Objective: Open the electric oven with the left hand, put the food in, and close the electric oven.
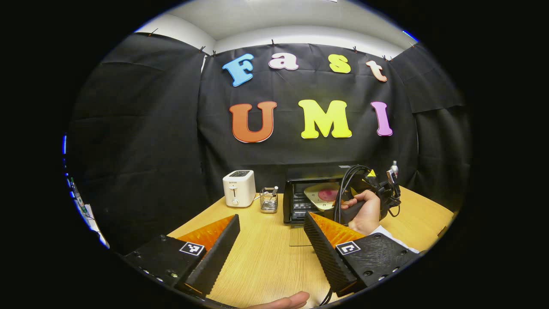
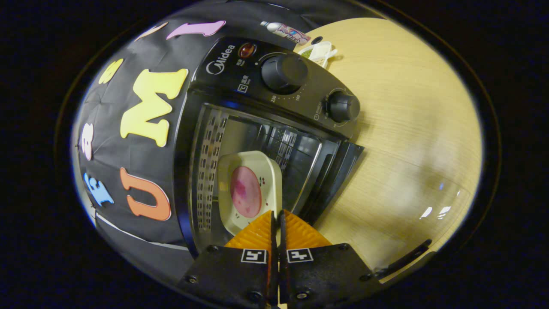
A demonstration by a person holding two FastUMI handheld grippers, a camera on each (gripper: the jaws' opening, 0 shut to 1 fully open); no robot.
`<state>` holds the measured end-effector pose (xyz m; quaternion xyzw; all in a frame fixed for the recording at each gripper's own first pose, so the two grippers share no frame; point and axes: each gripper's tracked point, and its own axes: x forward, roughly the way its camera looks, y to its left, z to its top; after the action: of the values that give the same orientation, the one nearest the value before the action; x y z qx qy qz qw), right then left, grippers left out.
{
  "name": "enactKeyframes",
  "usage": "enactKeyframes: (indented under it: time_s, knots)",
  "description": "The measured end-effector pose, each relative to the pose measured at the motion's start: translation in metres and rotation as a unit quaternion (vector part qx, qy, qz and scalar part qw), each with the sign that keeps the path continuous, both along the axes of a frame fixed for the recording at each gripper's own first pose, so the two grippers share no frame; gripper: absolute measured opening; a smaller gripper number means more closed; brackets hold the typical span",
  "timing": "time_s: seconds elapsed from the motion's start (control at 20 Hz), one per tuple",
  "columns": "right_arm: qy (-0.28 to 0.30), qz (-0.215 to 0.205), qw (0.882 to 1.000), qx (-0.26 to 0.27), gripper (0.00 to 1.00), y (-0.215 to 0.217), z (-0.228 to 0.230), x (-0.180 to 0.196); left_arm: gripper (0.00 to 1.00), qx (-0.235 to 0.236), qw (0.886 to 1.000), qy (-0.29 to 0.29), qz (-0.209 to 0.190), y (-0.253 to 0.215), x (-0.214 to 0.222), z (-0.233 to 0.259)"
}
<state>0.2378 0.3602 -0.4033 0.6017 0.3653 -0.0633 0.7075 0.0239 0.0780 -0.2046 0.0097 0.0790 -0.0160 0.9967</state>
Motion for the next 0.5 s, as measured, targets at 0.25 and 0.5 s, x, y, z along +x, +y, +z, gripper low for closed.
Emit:
enactKeyframes:
  time_s: [0.25,0.5]
  knots:
    - [-0.023,-0.008,1.0,0.01,0.05,0.008,-0.006,0.013,0.95,-0.008,1.0,0.008,0.002,0.001,0.004,-0.006]
    - [-0.031,-0.011,0.999,-0.009,0.08,0.005,-0.015,0.022,0.96,-0.009,1.0,0.002,0.006,0.005,0.004,-0.004]
